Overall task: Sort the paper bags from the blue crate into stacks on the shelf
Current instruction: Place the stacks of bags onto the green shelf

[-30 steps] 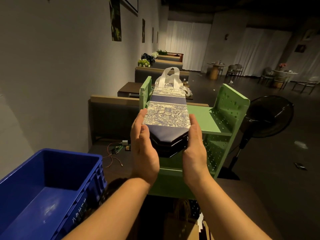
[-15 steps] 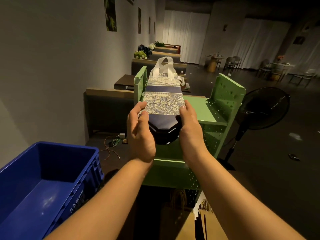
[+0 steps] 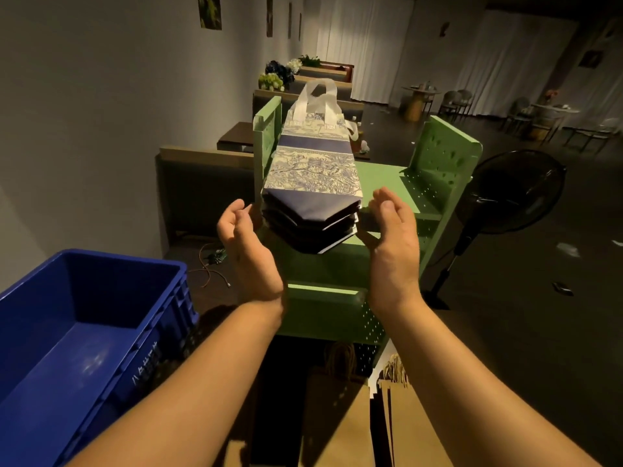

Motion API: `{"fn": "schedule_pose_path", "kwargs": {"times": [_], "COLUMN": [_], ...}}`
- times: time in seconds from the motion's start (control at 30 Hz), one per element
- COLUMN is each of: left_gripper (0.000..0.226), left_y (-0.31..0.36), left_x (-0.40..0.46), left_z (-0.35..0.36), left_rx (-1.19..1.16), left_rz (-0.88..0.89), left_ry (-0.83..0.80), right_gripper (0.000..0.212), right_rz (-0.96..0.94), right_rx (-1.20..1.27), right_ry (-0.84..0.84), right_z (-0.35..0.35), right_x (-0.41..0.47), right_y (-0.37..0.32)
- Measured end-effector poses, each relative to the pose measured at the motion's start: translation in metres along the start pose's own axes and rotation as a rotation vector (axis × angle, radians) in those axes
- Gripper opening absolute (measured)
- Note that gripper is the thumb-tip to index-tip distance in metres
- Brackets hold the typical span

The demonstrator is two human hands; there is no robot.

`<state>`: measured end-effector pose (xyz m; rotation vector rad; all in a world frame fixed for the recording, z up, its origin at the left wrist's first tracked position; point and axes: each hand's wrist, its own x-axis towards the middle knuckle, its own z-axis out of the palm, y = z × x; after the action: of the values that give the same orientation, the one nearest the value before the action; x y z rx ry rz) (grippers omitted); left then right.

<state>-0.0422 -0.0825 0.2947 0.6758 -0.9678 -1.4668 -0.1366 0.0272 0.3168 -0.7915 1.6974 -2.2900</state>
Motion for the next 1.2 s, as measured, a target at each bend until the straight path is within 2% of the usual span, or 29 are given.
{"fn": "schedule_pose_path", "kwargs": {"times": [0.1, 0.2, 0.3, 0.4, 0.47, 0.53, 0.6, 0.67, 0.73, 0.8, 0.9, 1.0, 1.07, 1.13, 1.2], "left_gripper": [0.032, 0.040, 0.030, 0.038, 0.047, 0.055, 0.072, 0.069, 0.066, 0.071, 0.075, 0.083, 0.082, 0.066, 0.053], "left_y": [-0.018, -0.042, -0.073, -0.121, -0.144, -0.167, -0.180, -0.191, -0.203, -0.215, -0.231, -0.249, -0.253, -0.251, -0.252], "left_x": [-0.003, -0.021, -0.040, -0.058, -0.074, -0.089, -0.102, -0.112, -0.122, -0.133, -0.146, -0.153, -0.156, -0.158, -0.162], "left_z": [-0.015, -0.030, -0.050, -0.082, -0.098, -0.112, -0.126, -0.139, -0.149, -0.156, -0.165, -0.179, -0.179, -0.170, -0.167], "left_rx": [-0.002, -0.049, 0.031, 0.159, 0.240, 0.393, 0.662, 0.882, 0.993, 1.040, 1.112, 1.123, 1.092, 1.096, 1.083], "left_rz": [-0.095, -0.134, -0.221, -0.441, -0.718, -0.870, -0.868, -0.863, -0.926, -1.023, -1.086, -1.114, -1.143, -1.132, -1.124], "left_ry": [0.057, 0.059, 0.068, 0.037, -0.119, -0.177, -0.164, -0.165, -0.188, -0.226, -0.268, -0.336, -0.336, -0.338, -0.300], "right_gripper": [0.034, 0.029, 0.024, 0.022, 0.021, 0.020, 0.022, 0.024, 0.030, 0.046, 0.065, 0.067, 0.063, 0.068, 0.096], "right_rz": [-0.035, 0.040, 0.126, 0.251, 0.365, 0.474, 0.594, 0.722, 0.816, 0.908, 1.022, 1.047, 1.059, 1.083, 1.094], "right_rx": [-0.010, -0.027, -0.077, -0.156, -0.205, -0.265, -0.299, -0.326, -0.455, -0.542, -0.524, -0.521, -0.564, -0.606, -0.634], "right_ry": [0.059, 0.046, 0.017, 0.029, 0.029, 0.045, 0.062, 0.045, -0.048, -0.147, -0.270, -0.361, -0.355, -0.304, -0.252], "right_z": [-0.022, -0.047, -0.074, -0.101, -0.117, -0.138, -0.157, -0.172, -0.180, -0.182, -0.177, -0.167, -0.162, -0.156, -0.155], "right_x": [-0.010, -0.024, -0.042, -0.064, -0.079, -0.092, -0.104, -0.118, -0.131, -0.141, -0.152, -0.162, -0.166, -0.170, -0.175], "right_y": [0.011, 0.030, 0.055, 0.080, 0.097, 0.118, 0.136, 0.154, 0.168, 0.177, 0.189, 0.200, 0.211, 0.223, 0.242]}}
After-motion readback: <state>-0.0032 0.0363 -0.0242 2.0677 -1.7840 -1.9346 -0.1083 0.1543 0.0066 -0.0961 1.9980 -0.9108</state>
